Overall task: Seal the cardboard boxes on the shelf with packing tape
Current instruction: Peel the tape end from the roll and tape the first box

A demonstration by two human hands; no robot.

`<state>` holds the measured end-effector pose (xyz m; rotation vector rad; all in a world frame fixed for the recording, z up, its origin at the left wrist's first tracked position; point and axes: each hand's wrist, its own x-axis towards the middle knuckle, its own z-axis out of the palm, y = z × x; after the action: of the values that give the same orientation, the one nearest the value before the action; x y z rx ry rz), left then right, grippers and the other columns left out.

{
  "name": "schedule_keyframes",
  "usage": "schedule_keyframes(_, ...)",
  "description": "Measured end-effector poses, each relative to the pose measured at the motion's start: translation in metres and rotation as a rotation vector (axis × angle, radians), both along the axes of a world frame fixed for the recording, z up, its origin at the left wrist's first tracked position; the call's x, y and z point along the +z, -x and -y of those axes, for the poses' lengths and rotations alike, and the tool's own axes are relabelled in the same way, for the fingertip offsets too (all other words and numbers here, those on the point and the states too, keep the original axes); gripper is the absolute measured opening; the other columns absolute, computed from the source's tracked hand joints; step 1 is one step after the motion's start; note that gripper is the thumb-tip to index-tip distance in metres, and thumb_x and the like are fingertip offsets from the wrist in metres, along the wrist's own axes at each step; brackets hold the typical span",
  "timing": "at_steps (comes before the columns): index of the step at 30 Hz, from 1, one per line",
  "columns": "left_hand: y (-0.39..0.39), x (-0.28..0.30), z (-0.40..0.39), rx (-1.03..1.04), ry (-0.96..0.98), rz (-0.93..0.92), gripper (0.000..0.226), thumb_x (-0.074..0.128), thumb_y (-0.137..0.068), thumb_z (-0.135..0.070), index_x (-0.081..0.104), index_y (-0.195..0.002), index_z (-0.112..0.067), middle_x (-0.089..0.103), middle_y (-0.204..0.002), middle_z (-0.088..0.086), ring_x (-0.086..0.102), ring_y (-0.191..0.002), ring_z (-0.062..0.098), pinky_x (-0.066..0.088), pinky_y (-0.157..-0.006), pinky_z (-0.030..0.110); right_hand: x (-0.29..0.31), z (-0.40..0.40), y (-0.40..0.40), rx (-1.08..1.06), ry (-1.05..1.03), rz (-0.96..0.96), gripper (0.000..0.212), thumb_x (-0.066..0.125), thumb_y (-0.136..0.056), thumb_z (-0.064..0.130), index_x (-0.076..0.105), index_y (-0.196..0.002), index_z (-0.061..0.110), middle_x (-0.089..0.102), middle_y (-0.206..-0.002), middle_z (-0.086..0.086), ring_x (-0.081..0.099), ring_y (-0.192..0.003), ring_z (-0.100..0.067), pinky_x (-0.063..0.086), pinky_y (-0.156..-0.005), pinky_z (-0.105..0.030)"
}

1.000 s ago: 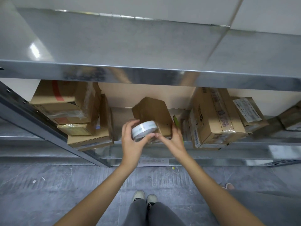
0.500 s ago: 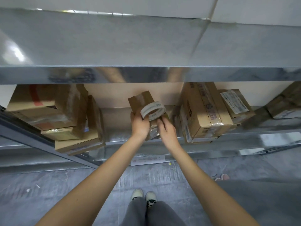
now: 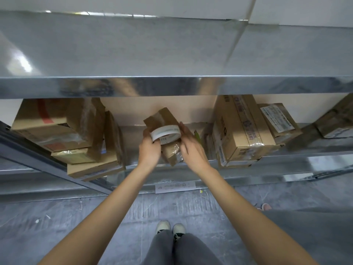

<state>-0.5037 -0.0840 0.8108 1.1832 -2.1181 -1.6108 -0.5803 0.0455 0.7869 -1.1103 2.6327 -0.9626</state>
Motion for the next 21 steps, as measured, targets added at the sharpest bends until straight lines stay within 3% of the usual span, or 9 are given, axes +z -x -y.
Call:
schedule_keyframes(2, 0.004, 0.001, -0.002, 0.021, 0.014, 0.019, 0.034, 0.043, -0.094, -0.016, 0.054, -0.125, -0.025, 0.067, -0.113, 0.007, 0.063, -0.103, 0.033, 0.055, -0.086, 0.049, 0.002, 0.001, -0.003, -0.018, 0.029, 0.033, 0.045, 0.039, -0.094, 0.006, 0.05, -0.137, 0.004, 0.045, -0.147, -0.011, 0.041, -0.136, -0.022, 0.012, -0.115, -0.012)
schedule_keyframes(4, 0.007, 0.002, -0.005, 0.026, 0.001, 0.016, 0.03, 0.043, -0.092, -0.019, 0.061, -0.114, -0.029, 0.069, -0.11, 0.006, 0.065, -0.101, 0.032, 0.056, -0.086, 0.048, 0.002, -0.002, -0.006, -0.041, 0.051, 0.045, 0.037, 0.04, -0.096, 0.006, 0.055, -0.13, 0.001, 0.051, -0.141, -0.013, 0.046, -0.133, -0.023, 0.008, -0.112, -0.007)
schedule_keyframes(7, 0.007, 0.004, -0.008, 0.017, -0.034, -0.001, 0.029, 0.044, -0.093, -0.015, 0.065, -0.112, -0.022, 0.069, -0.111, 0.007, 0.065, -0.103, 0.028, 0.055, -0.09, 0.047, 0.0, -0.007, -0.008, -0.025, -0.008, 0.055, 0.042, 0.041, -0.1, 0.033, 0.052, -0.134, 0.009, 0.049, -0.143, -0.008, 0.041, -0.135, -0.021, 0.025, -0.116, -0.028)
schedule_keyframes(10, 0.004, 0.006, -0.003, -0.007, -0.029, 0.02, 0.029, 0.04, -0.092, -0.005, 0.062, -0.107, -0.016, 0.067, -0.108, 0.012, 0.065, -0.1, 0.031, 0.055, -0.089, 0.048, -0.001, -0.006, -0.01, -0.01, -0.137, -0.054, 0.07, 0.036, -0.092, 0.063, 0.043, -0.143, 0.016, 0.036, -0.154, -0.002, 0.024, -0.145, -0.018, 0.018, -0.12, -0.044)
schedule_keyframes(13, -0.012, 0.007, 0.009, 0.012, 0.026, 0.051, 0.026, 0.036, -0.092, 0.0, 0.055, -0.105, -0.013, 0.062, -0.105, 0.015, 0.066, -0.092, 0.034, 0.057, -0.082, 0.051, 0.0, -0.008, -0.006, -0.027, -0.245, -0.106, 0.086, 0.031, -0.086, 0.074, 0.021, -0.154, 0.021, 0.02, -0.16, 0.004, 0.011, -0.149, -0.017, 0.003, -0.119, -0.045)
schedule_keyframes(16, -0.035, 0.004, 0.015, 0.014, 0.088, 0.107, 0.021, 0.039, -0.095, 0.002, 0.052, -0.107, -0.009, 0.061, -0.11, 0.016, 0.068, -0.087, 0.031, 0.059, -0.079, 0.047, -0.001, -0.011, -0.003, -0.033, -0.304, -0.117, 0.091, 0.027, -0.084, 0.079, 0.013, -0.155, 0.024, 0.013, -0.162, 0.008, 0.002, -0.15, -0.015, -0.007, -0.116, -0.045)
schedule_keyframes(21, -0.044, -0.004, -0.01, 0.266, -0.295, -0.089, 0.02, 0.034, -0.103, -0.004, 0.044, -0.117, -0.013, 0.059, -0.114, 0.014, 0.072, -0.077, 0.024, 0.061, -0.066, 0.027, 0.004, -0.002, -0.01, -0.063, -0.402, -0.13, 0.114, 0.022, -0.069, 0.093, 0.003, -0.155, 0.021, 0.001, -0.163, 0.006, -0.008, -0.149, -0.02, -0.017, -0.113, -0.053)
